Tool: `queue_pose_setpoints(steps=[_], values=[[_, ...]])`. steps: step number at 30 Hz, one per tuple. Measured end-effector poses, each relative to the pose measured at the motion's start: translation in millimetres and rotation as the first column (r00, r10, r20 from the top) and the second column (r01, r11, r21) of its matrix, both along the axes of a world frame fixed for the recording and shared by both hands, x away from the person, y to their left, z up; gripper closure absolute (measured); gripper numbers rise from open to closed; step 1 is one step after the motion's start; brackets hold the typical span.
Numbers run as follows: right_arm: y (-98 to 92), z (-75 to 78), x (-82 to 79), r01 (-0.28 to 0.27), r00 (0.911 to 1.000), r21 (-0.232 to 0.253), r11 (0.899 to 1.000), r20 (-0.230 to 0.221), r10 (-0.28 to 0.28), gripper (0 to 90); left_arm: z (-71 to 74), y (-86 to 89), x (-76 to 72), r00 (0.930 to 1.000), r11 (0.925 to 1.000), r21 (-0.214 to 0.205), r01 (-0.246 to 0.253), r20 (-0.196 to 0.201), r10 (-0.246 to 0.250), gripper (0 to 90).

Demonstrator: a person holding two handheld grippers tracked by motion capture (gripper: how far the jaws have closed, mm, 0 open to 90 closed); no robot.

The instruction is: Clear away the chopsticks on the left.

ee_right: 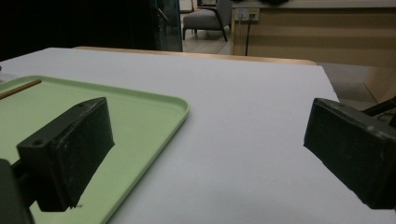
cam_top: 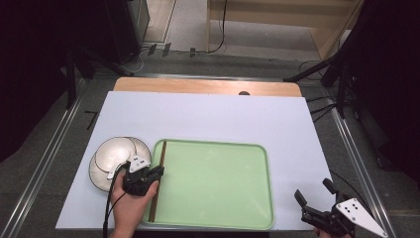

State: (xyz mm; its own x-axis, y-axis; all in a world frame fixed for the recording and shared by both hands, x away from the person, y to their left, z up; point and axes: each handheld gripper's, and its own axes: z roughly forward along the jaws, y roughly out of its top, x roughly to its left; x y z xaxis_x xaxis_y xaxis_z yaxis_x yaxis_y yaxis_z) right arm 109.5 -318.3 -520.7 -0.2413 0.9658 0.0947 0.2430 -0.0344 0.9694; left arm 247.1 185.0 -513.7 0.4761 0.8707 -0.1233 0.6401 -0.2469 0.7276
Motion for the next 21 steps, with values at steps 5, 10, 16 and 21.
queue_pose_setpoints(steps=[5, 10, 16, 21], values=[[0.2, -0.1, 0.2, -0.003, 1.0, 0.001, 1.0, -0.001, 0.003, 1.6, -4.8, 4.4, -1.2, 0.9998, 1.0, 0.007, 0.001, -0.02, -0.001, 83.2], [0.5, -0.2, 0.4, -0.005, 1.0, 0.0, 1.0, 0.0, 0.005, 1.6, -3.6, 5.0, -4.0, 1.0, 0.9999, -0.017, 0.002, 0.0, -0.002, 83.1], [0.5, -0.4, 0.7, -0.005, 1.0, 0.0, 1.0, -0.002, 0.005, 1.6, -2.0, 3.3, -6.2, 0.9999, 0.9997, -0.022, 0.013, 0.005, -0.013, 82.8], [0.3, -0.4, 0.6, -0.005, 1.0, 0.0, 1.0, -0.001, 0.005, 1.6, 0.1, 8.4, -10.2, 0.9976, 0.9944, -0.092, 0.051, 0.05, -0.047, 74.3]])
